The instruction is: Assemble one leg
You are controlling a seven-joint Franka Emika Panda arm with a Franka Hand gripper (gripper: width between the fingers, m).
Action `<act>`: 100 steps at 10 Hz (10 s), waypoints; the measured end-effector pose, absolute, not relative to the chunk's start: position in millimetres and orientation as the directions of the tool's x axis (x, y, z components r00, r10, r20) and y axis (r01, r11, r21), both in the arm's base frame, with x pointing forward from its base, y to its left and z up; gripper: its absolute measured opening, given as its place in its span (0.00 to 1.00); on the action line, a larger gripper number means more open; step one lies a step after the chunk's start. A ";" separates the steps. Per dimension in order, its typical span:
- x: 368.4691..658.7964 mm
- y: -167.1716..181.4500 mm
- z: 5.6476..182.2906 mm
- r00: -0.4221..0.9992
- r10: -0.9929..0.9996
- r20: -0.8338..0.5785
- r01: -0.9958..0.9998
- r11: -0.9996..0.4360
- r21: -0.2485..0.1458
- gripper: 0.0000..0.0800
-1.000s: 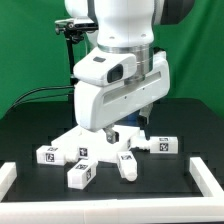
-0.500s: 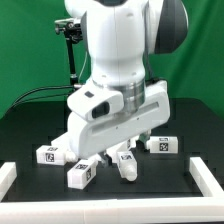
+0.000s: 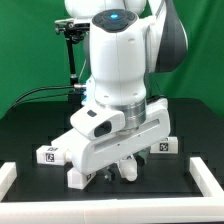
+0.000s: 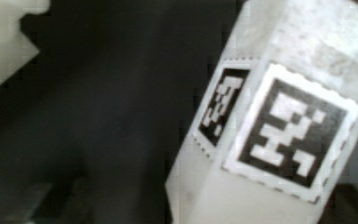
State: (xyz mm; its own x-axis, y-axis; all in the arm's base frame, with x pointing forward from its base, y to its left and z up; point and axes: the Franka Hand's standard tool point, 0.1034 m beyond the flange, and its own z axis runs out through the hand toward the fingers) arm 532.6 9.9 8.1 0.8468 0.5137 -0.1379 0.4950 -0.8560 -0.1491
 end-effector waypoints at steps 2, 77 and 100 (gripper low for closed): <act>532.6 9.9 8.0 0.847 0.514 -0.138 0.495 -0.856 -0.149 0.56; 340.1 -106.3 24.2 0.882 -0.465 -0.072 -0.463 -0.885 0.042 0.81; 323.2 -128.5 6.3 0.901 -0.432 -0.026 -0.430 -0.901 0.052 0.07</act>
Offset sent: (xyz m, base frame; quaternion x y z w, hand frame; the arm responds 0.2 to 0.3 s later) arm 0.0000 0.0000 0.0000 0.0000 0.0000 0.0000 1.0000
